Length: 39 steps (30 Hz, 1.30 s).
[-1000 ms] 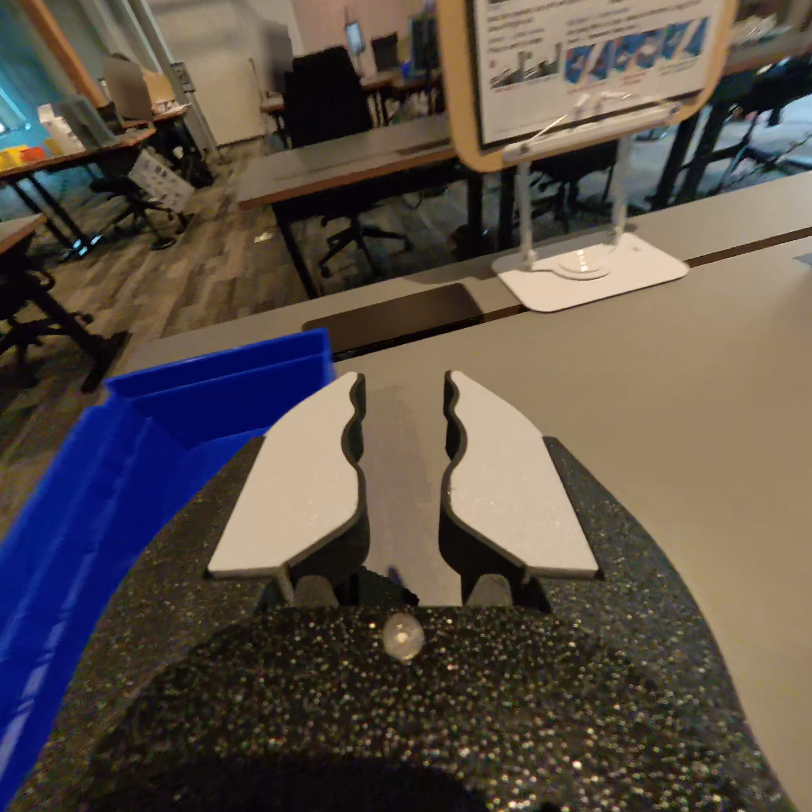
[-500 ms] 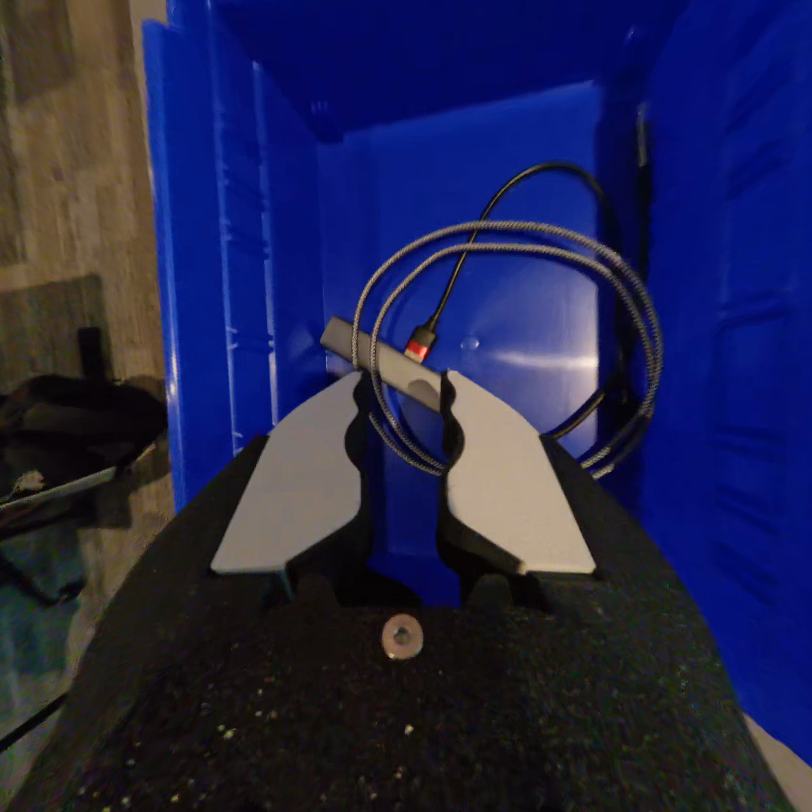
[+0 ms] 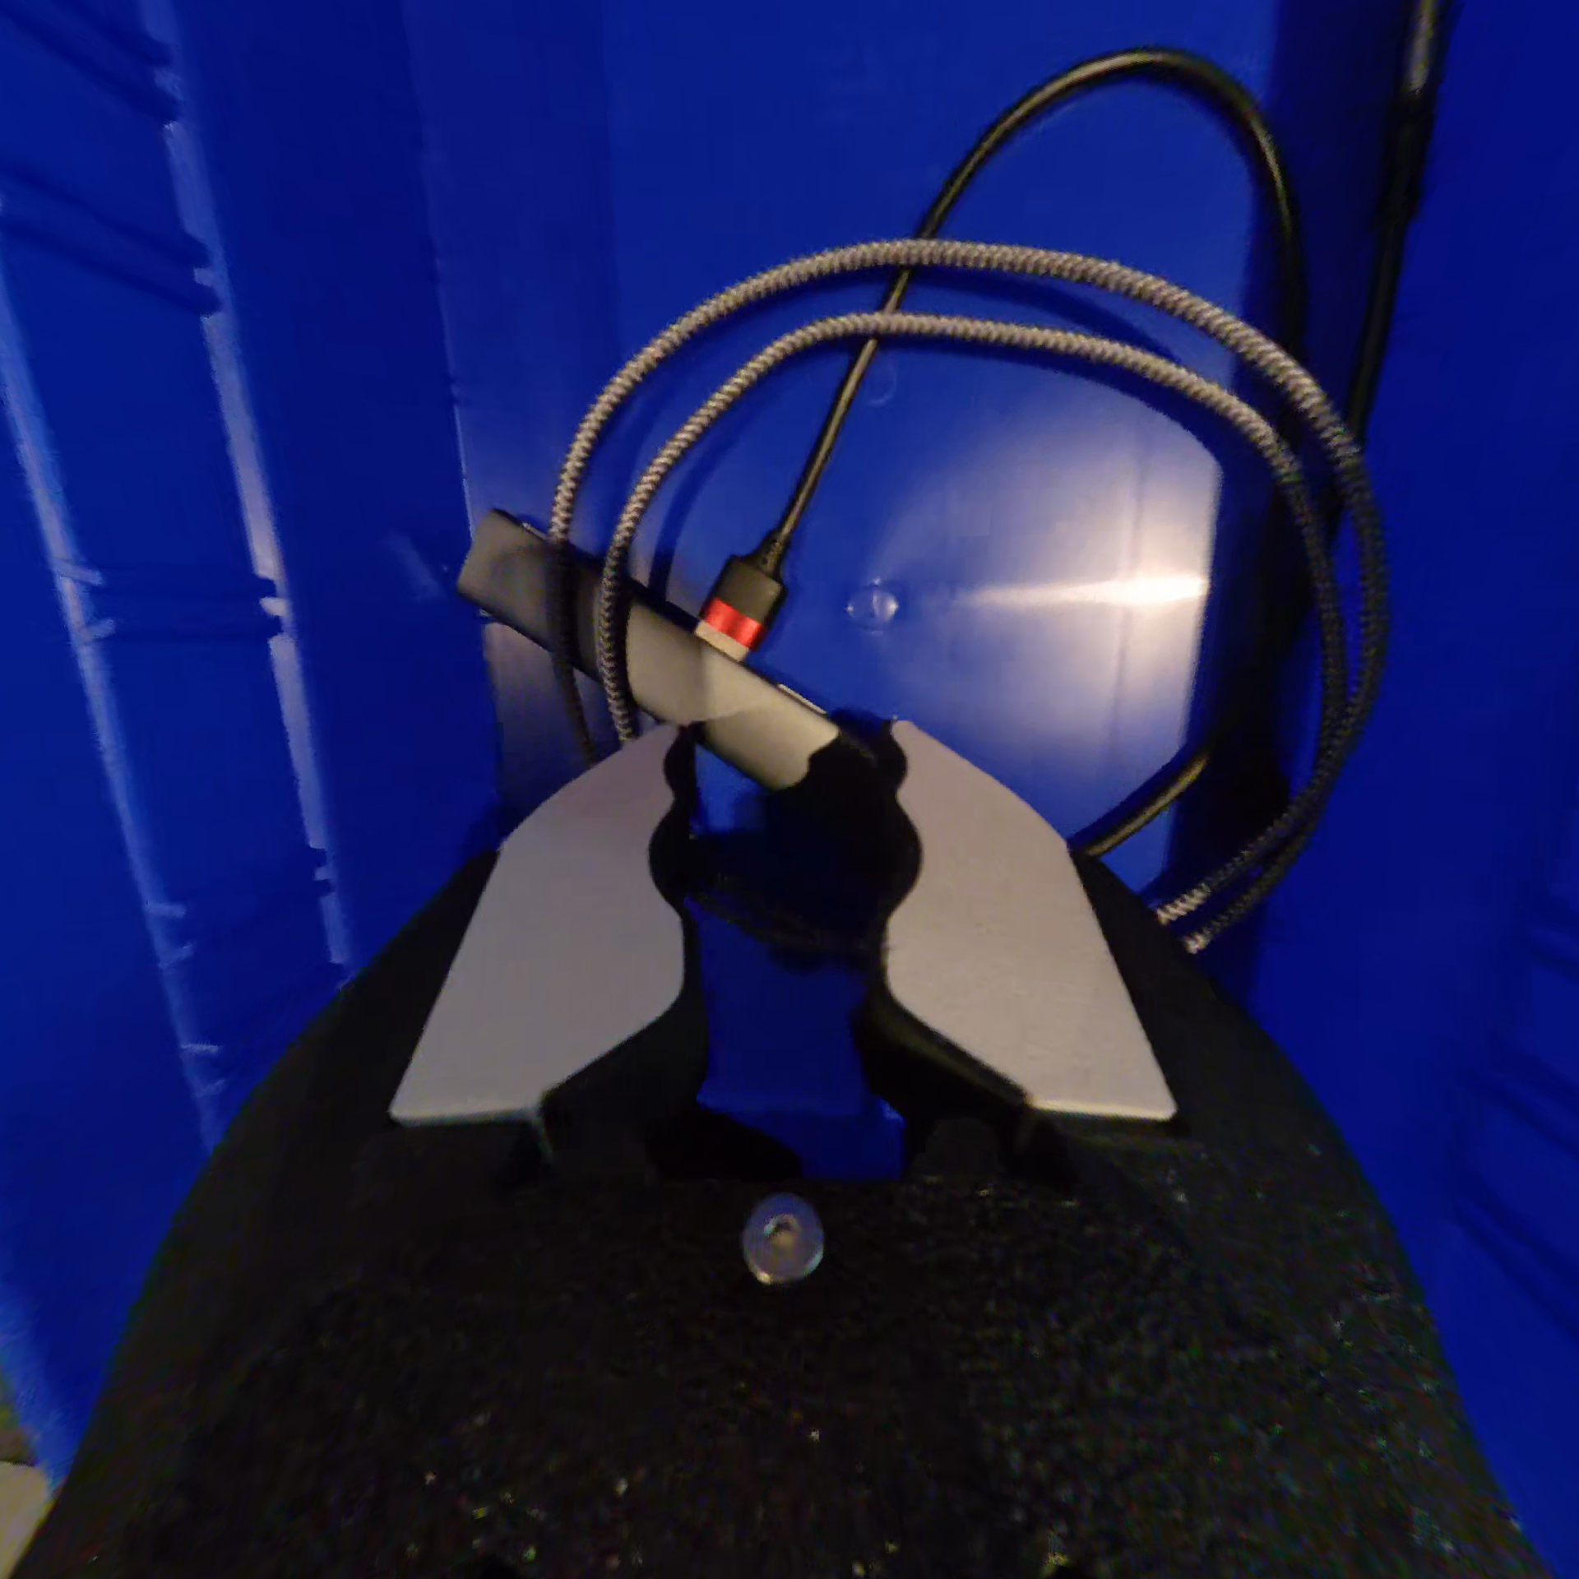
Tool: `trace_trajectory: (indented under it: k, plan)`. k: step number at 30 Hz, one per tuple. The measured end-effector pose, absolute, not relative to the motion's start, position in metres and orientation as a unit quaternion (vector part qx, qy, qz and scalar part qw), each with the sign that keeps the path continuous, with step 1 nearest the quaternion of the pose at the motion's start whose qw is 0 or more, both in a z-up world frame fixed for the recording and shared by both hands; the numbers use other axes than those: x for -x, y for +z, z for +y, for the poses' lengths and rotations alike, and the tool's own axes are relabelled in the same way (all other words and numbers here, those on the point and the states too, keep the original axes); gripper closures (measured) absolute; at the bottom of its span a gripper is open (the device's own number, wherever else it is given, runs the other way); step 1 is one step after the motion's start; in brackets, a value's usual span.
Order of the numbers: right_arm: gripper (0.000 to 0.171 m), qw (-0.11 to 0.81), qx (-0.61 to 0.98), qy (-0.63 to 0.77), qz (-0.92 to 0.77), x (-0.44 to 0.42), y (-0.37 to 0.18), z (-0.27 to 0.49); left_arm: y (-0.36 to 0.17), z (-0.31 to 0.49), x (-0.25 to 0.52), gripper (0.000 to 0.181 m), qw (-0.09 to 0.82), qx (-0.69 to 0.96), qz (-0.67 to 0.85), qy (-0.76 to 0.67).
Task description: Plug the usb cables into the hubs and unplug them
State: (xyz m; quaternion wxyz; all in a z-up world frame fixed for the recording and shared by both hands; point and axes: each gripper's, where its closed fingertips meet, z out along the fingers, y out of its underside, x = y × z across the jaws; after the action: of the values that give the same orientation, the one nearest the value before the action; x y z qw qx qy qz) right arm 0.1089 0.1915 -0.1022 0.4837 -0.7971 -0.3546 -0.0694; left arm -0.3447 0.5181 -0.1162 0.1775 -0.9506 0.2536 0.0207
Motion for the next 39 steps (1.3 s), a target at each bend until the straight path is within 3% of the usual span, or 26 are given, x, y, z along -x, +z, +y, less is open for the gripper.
trace_trajectory:
  k: [1,8,14,20,25,31,39]
  plan:
    - [0.165,0.481,0.795,-0.075,-0.361,-0.108,-0.103,0.191,-0.113,0.521,0.348,0.138,0.189,0.951,0.244,0.028]
    - [0.165,0.470,0.788,-0.100,-0.385,-0.104,-0.108,0.190,-0.093,0.523,0.379,0.140,0.201,0.950,0.224,0.078]
    - [0.166,0.471,0.784,-0.107,-0.389,-0.104,-0.108,0.190,-0.118,0.514,0.380,0.149,0.150,0.957,0.238,0.069]
    - [0.167,0.471,0.782,-0.110,-0.393,-0.103,-0.109,0.190,-0.124,0.515,0.375,0.169,0.162,0.956,0.241,0.040]
    - [0.168,0.472,0.780,-0.114,-0.395,-0.103,-0.108,0.189,-0.123,0.521,0.383,0.173,0.178,0.954,0.234,0.055]
    - [0.169,0.472,0.779,-0.118,-0.396,-0.102,-0.109,0.190,-0.083,0.530,0.387,0.173,0.277,0.931,0.219,0.095]
    - [0.170,0.472,0.779,-0.121,-0.395,-0.103,-0.108,0.190,0.041,0.523,0.342,0.174,0.476,0.831,0.256,0.128]
